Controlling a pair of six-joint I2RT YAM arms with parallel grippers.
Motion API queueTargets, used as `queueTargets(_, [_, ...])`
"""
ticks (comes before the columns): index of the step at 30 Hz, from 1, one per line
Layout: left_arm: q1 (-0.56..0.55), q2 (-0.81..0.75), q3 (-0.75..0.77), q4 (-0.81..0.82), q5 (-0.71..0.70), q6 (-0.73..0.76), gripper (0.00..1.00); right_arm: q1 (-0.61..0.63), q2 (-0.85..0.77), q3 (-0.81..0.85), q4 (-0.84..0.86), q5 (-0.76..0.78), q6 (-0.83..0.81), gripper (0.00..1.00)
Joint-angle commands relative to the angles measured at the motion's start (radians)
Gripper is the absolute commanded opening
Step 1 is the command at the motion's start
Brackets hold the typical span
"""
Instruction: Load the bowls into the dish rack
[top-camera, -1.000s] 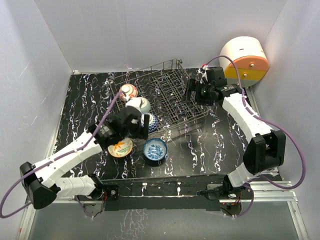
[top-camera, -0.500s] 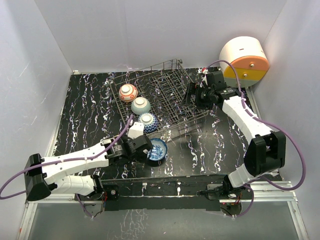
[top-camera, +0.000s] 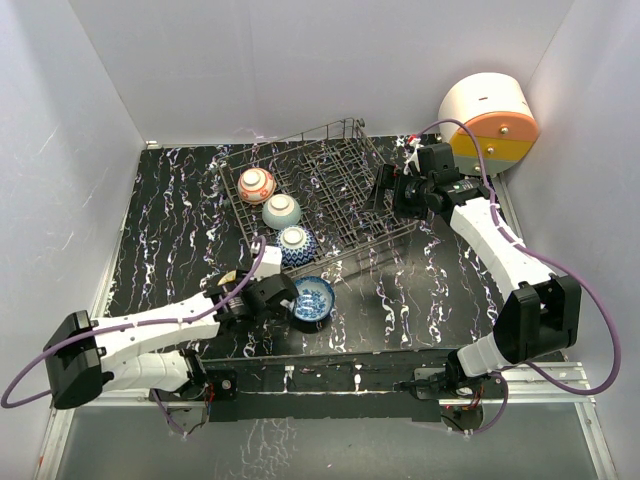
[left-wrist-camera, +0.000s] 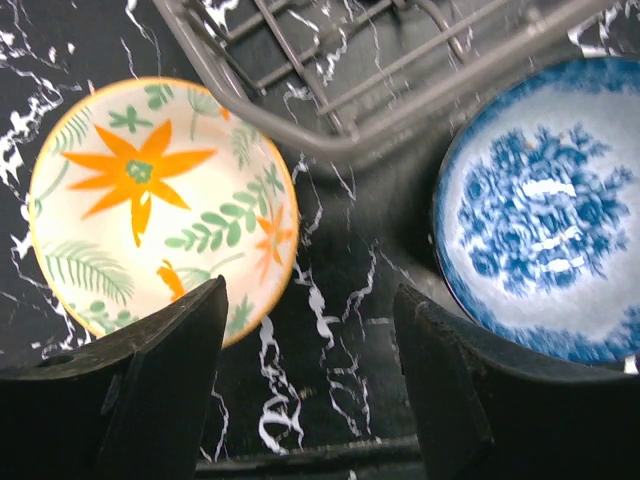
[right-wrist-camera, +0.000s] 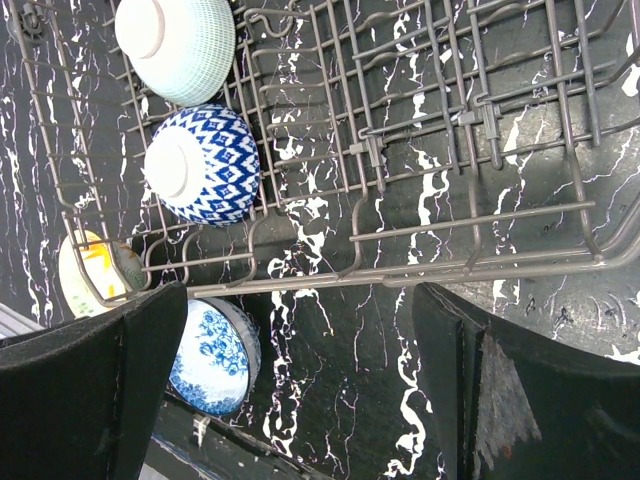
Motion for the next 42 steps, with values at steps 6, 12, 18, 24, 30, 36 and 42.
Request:
queueTargets(6, [0.164,-0.014,-0.088,0.215,0.011,0.199,0.63,-0.005,-0.030,0.012,0.052,-0.008,-0.001,0.99])
queueTargets(12, [0.175,0.066,-0.092,0.300,0.045,0.223,0.56,-0.005,-0.017,0.036,0.045,-0.005,-0.009,0.99])
queueTargets(18, [0.175,0.097,-0.104,0.322,0.099,0.192,0.52,-0.005,-0.015,0.036,0.038,0.006,-0.015,0.99])
queueTargets(24, [0.175,0.097,-0.143,0.319,0.091,0.141,0.43,-0.005,-0.014,0.027,0.038,0.005,-0.015,0.99])
queueTargets(30, [0.175,0.114,-0.156,0.315,0.075,0.116,0.28,-0.005,-0.011,0.032,0.039,0.004,-0.017,0.99])
queueTargets(36, [0.174,0.092,-0.121,0.246,0.047,0.094,0.00,-0.005,-0.010,0.031,0.039,0.005,-0.016,0.99])
queueTargets(42, [0.173,0.013,0.020,-0.032,0.042,0.006,0.00,-0.005,-0.025,0.019,0.039,0.017,-0.017,0.99])
